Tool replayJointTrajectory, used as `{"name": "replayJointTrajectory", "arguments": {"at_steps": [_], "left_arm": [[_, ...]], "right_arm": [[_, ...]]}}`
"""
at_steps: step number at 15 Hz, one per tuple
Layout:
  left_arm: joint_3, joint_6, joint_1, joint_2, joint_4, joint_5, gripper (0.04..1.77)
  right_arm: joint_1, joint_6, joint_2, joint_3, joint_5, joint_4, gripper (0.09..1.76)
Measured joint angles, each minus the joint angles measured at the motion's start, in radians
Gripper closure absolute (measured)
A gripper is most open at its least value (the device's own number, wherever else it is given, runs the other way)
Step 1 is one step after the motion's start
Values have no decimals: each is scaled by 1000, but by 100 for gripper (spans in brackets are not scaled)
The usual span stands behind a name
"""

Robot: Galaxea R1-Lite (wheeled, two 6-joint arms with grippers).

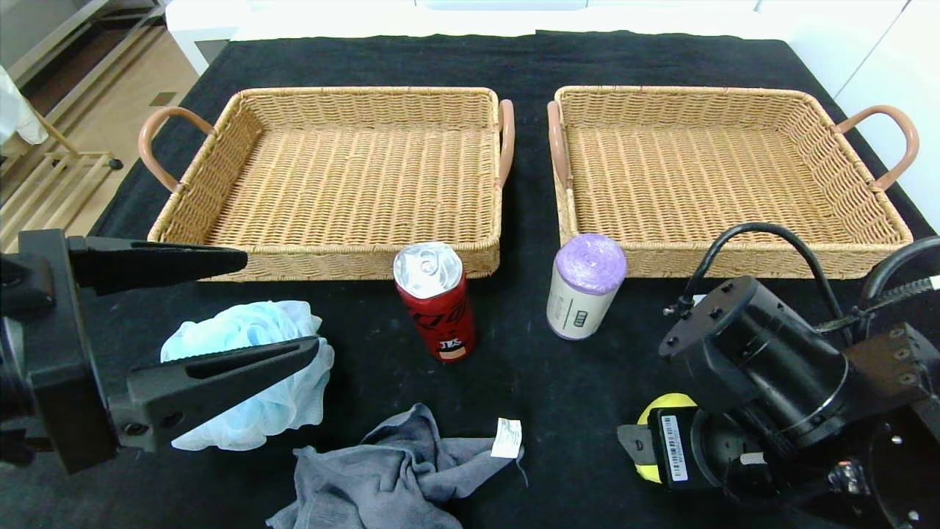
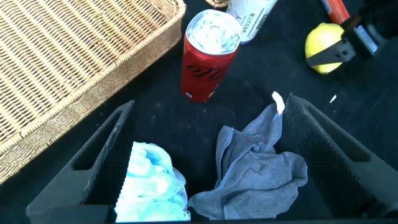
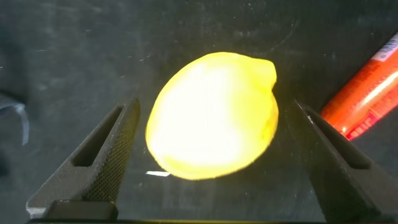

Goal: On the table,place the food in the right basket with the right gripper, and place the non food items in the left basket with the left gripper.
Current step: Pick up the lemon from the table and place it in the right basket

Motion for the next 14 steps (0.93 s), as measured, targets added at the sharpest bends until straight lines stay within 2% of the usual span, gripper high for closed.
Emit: {"name": "replayJointTrajectory", "arguments": {"at_steps": [12,13,14], "left_arm": [[3,0,0,-1,1,-1,9],[3,0,0,-1,1,-1,9],[3,0,0,-1,2,-1,9]], "right_arm": [[-11,0,34,5,8,-2,16],[-10,-1,34,5,9,-2,38],[-8,-2,34,5,11,-2,51]]}}
